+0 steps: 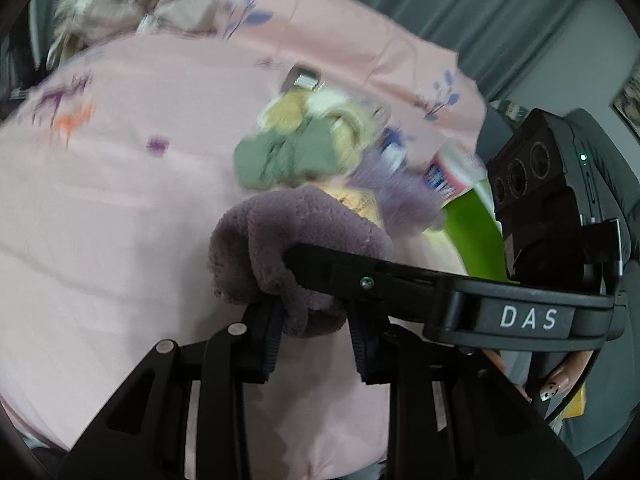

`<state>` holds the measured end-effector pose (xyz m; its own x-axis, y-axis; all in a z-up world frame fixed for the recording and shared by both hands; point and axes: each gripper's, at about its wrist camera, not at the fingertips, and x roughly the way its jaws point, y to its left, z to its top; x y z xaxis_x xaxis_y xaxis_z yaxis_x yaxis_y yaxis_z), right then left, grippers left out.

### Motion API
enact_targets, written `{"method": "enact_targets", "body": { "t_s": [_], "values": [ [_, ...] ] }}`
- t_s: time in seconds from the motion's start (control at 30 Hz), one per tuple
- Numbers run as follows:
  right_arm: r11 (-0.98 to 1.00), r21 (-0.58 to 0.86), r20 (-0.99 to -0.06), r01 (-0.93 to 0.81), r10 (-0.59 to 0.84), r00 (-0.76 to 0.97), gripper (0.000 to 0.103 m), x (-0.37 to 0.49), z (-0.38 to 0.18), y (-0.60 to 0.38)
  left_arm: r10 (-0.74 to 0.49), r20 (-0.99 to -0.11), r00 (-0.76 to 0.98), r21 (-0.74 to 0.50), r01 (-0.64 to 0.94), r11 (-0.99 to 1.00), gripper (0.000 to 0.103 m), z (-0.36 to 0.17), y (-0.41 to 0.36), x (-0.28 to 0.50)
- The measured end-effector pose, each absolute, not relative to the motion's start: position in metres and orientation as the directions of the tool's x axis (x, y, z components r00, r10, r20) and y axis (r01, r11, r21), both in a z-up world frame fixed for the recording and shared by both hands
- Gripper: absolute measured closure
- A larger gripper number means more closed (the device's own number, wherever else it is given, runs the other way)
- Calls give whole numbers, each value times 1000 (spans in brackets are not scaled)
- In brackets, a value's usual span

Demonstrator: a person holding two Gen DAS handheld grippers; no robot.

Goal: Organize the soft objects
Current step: 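Carry the mauve cloth with the right gripper over the green box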

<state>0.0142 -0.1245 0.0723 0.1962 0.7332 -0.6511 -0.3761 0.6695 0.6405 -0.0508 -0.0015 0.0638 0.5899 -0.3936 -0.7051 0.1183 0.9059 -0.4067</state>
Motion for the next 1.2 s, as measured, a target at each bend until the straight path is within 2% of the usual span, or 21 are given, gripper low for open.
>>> {"method": "enact_targets", "body": {
  "t_s": [0.3, 0.67, 0.97, 1.2],
  "values": [
    [682, 613, -554, -400, 731, 398, 60, -6, 130, -182, -434, -604, 669, -336, 281, 899, 77, 116, -51, -52],
    [741, 609, -459, -284, 621, 636, 60, -19, 163, -284, -555, -541, 632, -300, 471, 830, 77, 149, -141, -31],
    [727, 677, -425, -114, 513, 746, 60, -23, 152, -360, -590, -589, 553, -246, 573, 782, 76, 150, -219, -10],
    [695, 719, -450, 19, 444, 775, 60, -24, 131, -398, -601, -632, 489, -253, 603, 757, 76, 135, -259, 7]
  ]
}}
